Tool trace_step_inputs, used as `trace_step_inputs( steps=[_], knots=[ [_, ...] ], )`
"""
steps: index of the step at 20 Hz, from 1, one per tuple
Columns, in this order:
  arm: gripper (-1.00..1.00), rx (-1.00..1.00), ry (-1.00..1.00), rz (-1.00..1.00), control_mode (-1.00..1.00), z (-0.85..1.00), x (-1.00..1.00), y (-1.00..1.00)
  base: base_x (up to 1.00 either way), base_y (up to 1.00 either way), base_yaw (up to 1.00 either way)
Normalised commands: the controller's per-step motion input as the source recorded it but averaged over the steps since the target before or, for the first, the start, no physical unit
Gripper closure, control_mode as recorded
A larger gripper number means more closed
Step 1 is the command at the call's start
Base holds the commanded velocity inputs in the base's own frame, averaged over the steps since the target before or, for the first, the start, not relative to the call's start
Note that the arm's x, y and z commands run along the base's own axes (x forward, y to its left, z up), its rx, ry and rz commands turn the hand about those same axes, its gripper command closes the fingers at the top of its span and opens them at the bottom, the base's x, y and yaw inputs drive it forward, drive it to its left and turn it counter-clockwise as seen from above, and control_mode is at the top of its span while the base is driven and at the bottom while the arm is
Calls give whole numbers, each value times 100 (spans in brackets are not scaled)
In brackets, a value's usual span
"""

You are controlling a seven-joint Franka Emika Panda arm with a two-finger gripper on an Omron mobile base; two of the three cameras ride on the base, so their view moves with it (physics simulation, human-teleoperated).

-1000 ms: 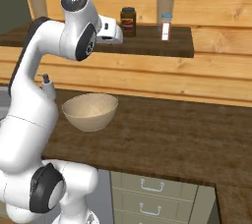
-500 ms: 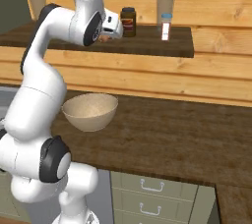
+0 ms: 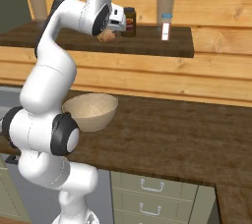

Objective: Open the cabinet, pick up the bread from the cabinet and place it in the basket. Then move the basket to the dining counter.

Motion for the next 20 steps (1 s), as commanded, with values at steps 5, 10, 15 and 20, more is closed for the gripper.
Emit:
trace_step_inputs(
  steps=[5,10,15,20],
  knots=[
    [-100,-11,0,14,-100,-1,28,-3,0,0,0],
    [-100,-12,2,3,-100,-14,7,0,0,0,0],
    [-100,-4,2,0,-100,-22,23,0,0,0,0],
    [-100,0,1,0,-100,-26,17,0,0,0,0]
  ],
)
